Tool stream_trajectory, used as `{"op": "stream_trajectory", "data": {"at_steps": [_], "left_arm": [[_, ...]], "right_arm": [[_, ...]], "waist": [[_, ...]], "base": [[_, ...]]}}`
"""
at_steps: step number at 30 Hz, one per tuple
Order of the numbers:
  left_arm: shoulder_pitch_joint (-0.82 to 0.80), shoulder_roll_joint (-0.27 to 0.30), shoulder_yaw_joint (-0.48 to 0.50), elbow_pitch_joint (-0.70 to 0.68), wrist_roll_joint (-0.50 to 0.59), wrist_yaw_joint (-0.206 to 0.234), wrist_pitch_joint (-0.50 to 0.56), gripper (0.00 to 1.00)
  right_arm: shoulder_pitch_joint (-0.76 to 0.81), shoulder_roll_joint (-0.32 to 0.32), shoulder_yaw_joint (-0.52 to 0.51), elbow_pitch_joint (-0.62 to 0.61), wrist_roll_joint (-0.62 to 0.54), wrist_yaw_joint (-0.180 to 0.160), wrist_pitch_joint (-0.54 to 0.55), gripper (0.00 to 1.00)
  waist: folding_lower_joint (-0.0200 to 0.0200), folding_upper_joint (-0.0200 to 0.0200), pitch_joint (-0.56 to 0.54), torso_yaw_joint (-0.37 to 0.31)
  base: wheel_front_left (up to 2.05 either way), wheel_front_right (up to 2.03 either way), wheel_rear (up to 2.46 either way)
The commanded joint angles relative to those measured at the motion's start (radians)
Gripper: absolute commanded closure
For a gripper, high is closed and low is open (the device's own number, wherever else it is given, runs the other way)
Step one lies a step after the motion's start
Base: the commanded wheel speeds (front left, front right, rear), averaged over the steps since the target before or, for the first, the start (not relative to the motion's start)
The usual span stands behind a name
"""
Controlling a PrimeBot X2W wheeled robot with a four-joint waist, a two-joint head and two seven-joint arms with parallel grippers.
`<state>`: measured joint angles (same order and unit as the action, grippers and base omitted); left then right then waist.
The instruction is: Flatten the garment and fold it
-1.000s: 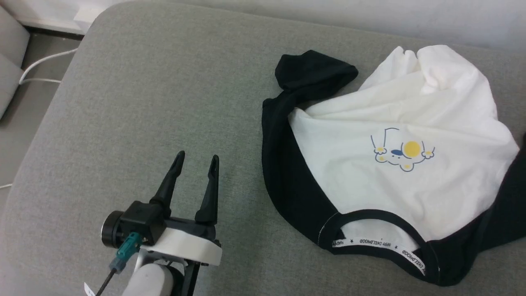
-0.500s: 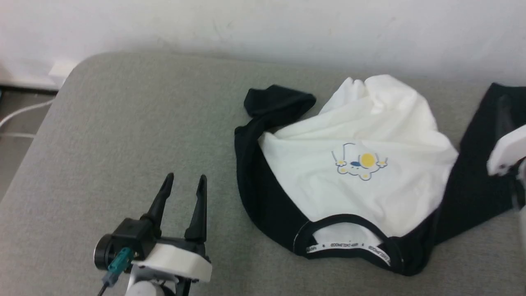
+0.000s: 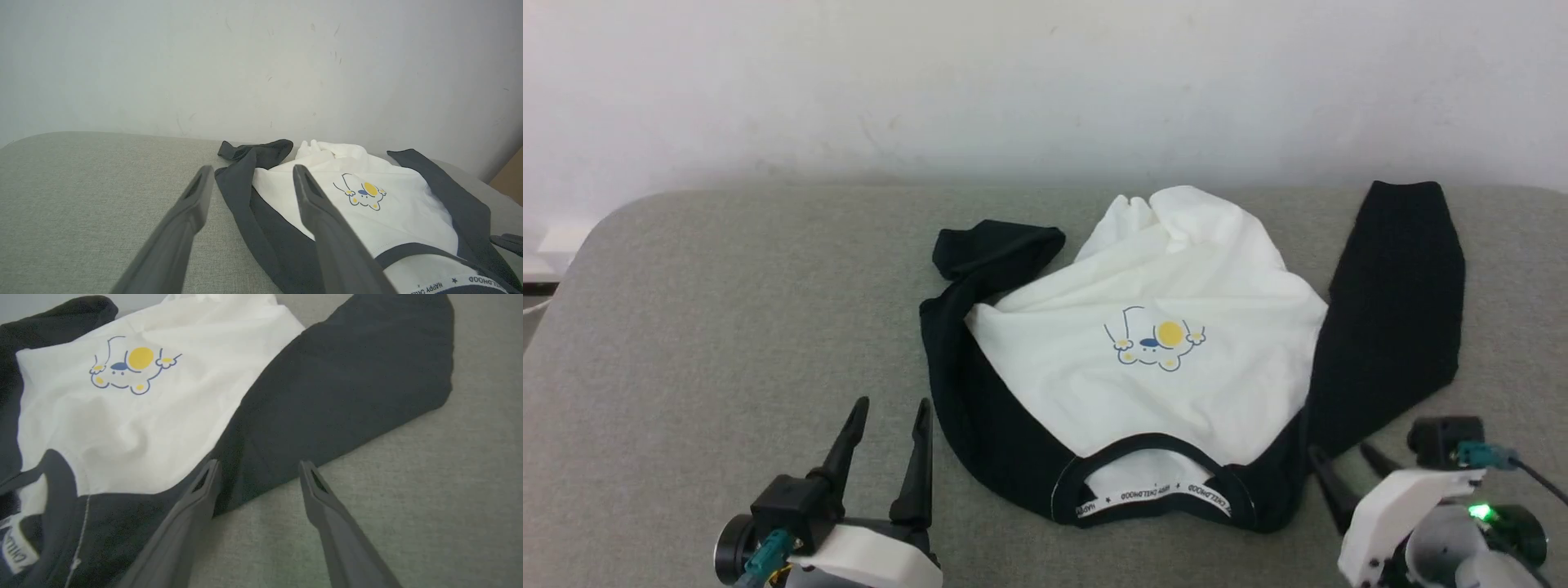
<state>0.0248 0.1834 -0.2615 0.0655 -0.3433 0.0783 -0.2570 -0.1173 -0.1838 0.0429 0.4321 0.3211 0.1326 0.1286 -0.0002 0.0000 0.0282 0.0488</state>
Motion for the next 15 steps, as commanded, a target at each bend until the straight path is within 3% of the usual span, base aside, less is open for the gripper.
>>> {"op": "stream_trajectory", "data": {"at_steps": [1,8,15], "left_arm": [[0.008,-0.002,0.000,0.005,0.002,-0.008,-0.005,0.00],[-0.009,-0.007,-0.015,0.026,0.009,-0.019,-0.005,0.00],[-0.009,-0.008,-0.007,0.035,0.008,-0.021,-0.005,0.00]], "right_arm": [[0.012,-0.001,0.007,-0.035,0.017,-0.002,0.022,0.00],[0.125,0.021,-0.013,-0.254,0.056,-0.002,0.203,0.00],[0.178,0.081,-0.072,-0.366,-0.018,-0.002,0.357,0.00]], "waist": [[0.0002,0.0000,-0.003,-0.010],[0.0002,0.0000,0.007,0.011],[0.0002,0.0000,0.015,0.026]], "base": [[0.00,0.00,0.00],[0.00,0.00,0.00],[0.00,0.00,0.00]]}}
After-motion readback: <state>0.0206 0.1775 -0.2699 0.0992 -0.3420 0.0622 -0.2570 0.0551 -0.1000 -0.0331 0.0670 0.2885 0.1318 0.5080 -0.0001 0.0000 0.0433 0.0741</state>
